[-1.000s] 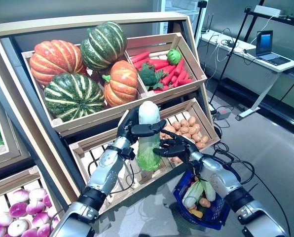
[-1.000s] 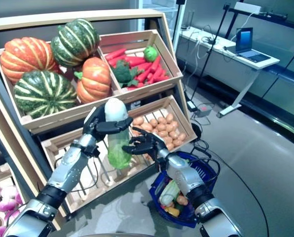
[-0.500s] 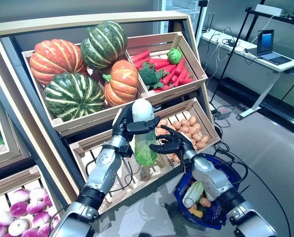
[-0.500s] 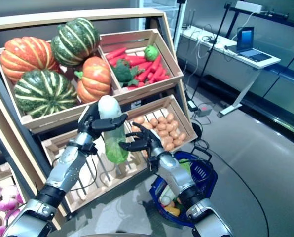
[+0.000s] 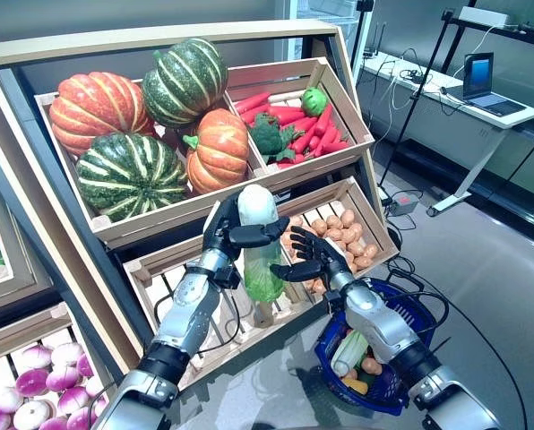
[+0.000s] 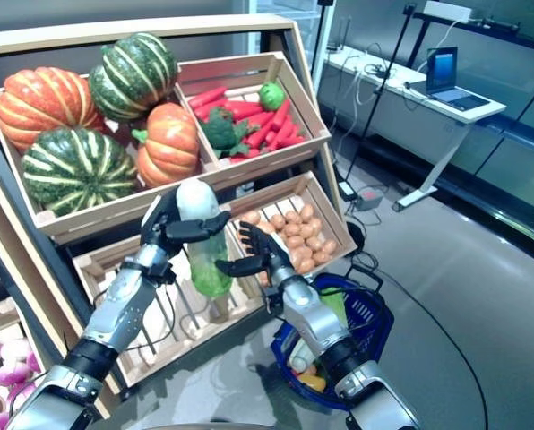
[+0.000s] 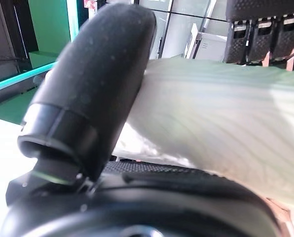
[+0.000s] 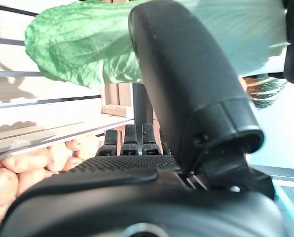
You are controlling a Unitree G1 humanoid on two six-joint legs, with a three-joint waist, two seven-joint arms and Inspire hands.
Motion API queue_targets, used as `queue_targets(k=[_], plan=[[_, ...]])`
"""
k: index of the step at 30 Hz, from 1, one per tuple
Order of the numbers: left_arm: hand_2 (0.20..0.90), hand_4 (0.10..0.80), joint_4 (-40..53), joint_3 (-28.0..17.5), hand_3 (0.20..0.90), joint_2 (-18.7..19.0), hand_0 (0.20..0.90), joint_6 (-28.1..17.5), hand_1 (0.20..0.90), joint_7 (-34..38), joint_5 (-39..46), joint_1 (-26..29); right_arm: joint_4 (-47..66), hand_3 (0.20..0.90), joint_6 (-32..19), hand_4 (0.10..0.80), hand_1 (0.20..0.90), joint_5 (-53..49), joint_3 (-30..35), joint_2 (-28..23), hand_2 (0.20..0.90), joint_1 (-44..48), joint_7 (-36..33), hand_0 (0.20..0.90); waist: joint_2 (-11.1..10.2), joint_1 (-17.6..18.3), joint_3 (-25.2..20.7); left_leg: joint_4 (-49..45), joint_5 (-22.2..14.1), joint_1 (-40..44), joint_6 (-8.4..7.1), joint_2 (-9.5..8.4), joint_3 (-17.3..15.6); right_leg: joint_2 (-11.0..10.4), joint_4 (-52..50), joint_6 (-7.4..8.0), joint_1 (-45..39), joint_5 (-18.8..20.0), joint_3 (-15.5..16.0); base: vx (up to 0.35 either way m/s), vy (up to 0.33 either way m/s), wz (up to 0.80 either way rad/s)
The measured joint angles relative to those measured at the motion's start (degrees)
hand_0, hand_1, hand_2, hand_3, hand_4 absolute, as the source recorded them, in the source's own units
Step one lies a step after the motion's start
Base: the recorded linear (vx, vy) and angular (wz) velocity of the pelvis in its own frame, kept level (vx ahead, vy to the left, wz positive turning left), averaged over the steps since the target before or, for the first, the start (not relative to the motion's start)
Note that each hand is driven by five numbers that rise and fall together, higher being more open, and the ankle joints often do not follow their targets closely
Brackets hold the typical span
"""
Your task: Put vegetables into the basket
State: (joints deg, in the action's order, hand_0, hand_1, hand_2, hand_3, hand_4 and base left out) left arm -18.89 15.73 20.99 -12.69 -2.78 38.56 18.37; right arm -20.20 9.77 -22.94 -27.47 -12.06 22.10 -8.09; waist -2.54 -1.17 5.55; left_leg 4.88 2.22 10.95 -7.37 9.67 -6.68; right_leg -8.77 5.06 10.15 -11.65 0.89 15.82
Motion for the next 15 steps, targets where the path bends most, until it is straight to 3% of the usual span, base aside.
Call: queue_targets(k=[8,15], plan=[[0.300,0.400,0.0,-0.5,0.300,0.0,0.300,1.1,0.300,-1.9,0.5,-0.4,-2.7,0.900,0.1,0.800,0.900,-7.5,0.4,0.0,0.900,0.0,3.7,0.900,0.0,-0.5,0.0,0.0,0.0,0.0,0.04,-0.02,0.2,0.0,0.0,0.00,-0.1,0.0,0.2,0.000,0.000,0.00],[0.300,0.400,0.0,-1.4,0.300,0.6,0.300,6.5,0.300,-16.3,8.9,-0.6,-8.5,0.900,0.1,0.800,0.900,-21.0,1.9,-7.3,0.900,0.1,25.4,0.900,0.1,-1.6,-0.1,0.0,0.2,-0.1,0.15,-0.12,0.8,-0.1,0.0,0.00,-0.4,0.0,0.5,0.011,0.003,0.04]])
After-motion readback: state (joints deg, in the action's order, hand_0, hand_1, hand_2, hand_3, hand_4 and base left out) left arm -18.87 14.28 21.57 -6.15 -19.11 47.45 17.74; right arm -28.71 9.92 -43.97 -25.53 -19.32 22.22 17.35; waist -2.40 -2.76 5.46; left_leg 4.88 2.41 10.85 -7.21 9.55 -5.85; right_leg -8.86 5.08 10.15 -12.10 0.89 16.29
